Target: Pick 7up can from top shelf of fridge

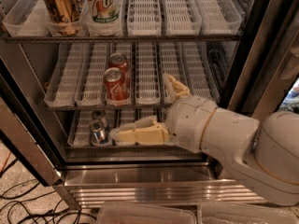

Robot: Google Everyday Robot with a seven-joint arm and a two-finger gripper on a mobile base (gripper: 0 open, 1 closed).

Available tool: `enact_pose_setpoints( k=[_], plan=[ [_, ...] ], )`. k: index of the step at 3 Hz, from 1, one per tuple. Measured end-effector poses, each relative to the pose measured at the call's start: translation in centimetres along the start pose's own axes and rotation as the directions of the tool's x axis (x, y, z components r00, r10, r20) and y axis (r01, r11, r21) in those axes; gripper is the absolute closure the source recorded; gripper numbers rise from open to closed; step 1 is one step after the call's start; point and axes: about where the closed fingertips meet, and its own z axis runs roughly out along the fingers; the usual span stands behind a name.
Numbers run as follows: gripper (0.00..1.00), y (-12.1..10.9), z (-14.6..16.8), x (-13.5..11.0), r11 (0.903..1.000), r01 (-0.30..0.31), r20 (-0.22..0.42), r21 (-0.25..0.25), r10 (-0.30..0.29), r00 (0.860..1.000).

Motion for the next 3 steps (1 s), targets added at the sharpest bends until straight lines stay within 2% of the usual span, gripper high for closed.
enact_pose_setpoints(
  k=[1,2,3],
  plan=[
    [0.00,-1.1,0.3,-0.9,0.9871,-0.157,0.041,-0.029,0.159,0.987],
    [0.00,-1.1,0.3,-0.9,0.9871,-0.157,0.041,-0.029,0.158,0.987],
    [0.00,-1.3,0.4,-2.0,0.9905,-0.135,0.028,-0.026,0.136,0.990]
  ],
)
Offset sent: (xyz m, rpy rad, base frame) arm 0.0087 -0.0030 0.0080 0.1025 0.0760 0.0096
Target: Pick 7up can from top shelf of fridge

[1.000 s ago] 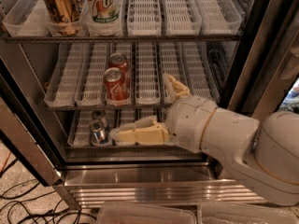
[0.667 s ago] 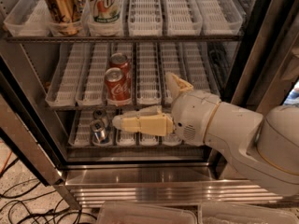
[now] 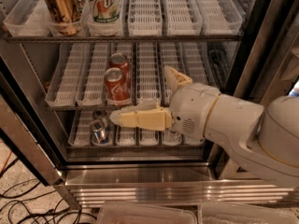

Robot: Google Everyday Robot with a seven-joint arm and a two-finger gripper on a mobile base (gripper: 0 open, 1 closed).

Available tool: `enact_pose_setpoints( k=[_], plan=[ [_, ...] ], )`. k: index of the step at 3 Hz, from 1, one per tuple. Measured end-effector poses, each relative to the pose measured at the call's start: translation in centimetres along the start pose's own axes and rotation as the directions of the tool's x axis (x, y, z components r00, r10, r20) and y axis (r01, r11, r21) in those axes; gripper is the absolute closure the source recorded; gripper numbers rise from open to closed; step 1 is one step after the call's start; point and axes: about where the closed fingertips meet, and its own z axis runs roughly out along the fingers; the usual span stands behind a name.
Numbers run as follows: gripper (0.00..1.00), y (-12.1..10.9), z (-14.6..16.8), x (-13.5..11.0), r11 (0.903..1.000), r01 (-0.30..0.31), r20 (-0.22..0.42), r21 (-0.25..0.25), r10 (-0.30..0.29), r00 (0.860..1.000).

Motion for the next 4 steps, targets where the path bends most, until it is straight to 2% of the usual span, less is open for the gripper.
enact_pose_setpoints(
  k=[1,2,3,4],
  plan=[
    [0.00,-0.2,0.8,-2.5,0.9982,0.057,-0.006,-0.017,-0.057,0.998],
    [0.00,0.2,2.5,-4.4,0.9945,0.090,0.011,-0.055,-0.089,0.996],
    [0.00,0.2,3.8,-6.1,0.9916,0.107,0.039,-0.072,-0.105,0.994],
    [0.00,-0.5,4.2,-8.0,0.9899,0.128,0.074,-0.061,-0.124,0.990]
  ],
)
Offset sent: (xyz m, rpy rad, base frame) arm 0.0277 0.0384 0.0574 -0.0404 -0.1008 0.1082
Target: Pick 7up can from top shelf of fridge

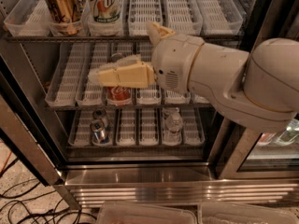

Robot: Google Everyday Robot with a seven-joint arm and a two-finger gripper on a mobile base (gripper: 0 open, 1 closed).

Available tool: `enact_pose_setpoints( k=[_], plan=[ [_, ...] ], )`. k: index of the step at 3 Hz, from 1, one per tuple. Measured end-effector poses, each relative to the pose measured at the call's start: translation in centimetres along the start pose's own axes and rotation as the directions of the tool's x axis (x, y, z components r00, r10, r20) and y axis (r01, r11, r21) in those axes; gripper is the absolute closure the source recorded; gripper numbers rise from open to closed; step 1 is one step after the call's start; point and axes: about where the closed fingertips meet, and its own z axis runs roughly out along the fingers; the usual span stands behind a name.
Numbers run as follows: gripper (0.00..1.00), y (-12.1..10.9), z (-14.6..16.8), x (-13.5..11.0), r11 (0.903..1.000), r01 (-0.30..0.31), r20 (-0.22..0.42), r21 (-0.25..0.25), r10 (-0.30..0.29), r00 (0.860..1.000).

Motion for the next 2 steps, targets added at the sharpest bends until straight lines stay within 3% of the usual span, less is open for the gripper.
enact_pose_setpoints(
  k=[2],
  plan=[
    [0.00,-1.87,0.21,-1.82,0.9996,0.011,0.033,0.027,-0.012,0.999]
  ],
)
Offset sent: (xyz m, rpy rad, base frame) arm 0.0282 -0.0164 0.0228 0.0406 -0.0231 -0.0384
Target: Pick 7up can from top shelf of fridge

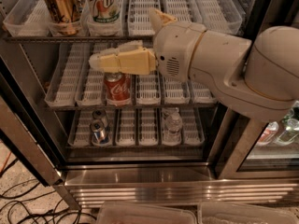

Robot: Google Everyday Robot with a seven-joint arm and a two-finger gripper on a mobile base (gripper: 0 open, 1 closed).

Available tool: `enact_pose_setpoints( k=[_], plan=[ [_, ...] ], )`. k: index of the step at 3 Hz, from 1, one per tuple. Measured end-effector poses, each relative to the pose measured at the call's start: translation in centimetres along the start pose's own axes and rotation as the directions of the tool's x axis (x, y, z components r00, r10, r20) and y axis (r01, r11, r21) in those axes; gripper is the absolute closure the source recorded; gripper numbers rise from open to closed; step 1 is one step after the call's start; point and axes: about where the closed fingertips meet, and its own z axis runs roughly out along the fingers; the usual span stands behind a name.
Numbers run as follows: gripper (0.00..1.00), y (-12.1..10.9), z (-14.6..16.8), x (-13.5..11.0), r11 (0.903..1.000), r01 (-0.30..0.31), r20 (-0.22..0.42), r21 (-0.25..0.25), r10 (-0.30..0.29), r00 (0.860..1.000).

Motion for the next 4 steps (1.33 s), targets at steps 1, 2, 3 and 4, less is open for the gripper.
enact_pose_setpoints(
  k=[1,2,3,4],
  plan=[
    [0.00,-0.8,0.6,0.4,0.9998,-0.020,-0.006,0.006,0.020,1.000],
    [0.00,-1.0,1.0,1.2,0.9990,-0.042,-0.011,0.018,0.042,0.999],
    [0.00,-0.6,1.1,1.4,0.9982,-0.030,-0.011,0.052,0.030,0.999],
    [0.00,0.1,1.4,0.4,0.9958,0.012,0.001,0.091,-0.012,1.000]
  ],
)
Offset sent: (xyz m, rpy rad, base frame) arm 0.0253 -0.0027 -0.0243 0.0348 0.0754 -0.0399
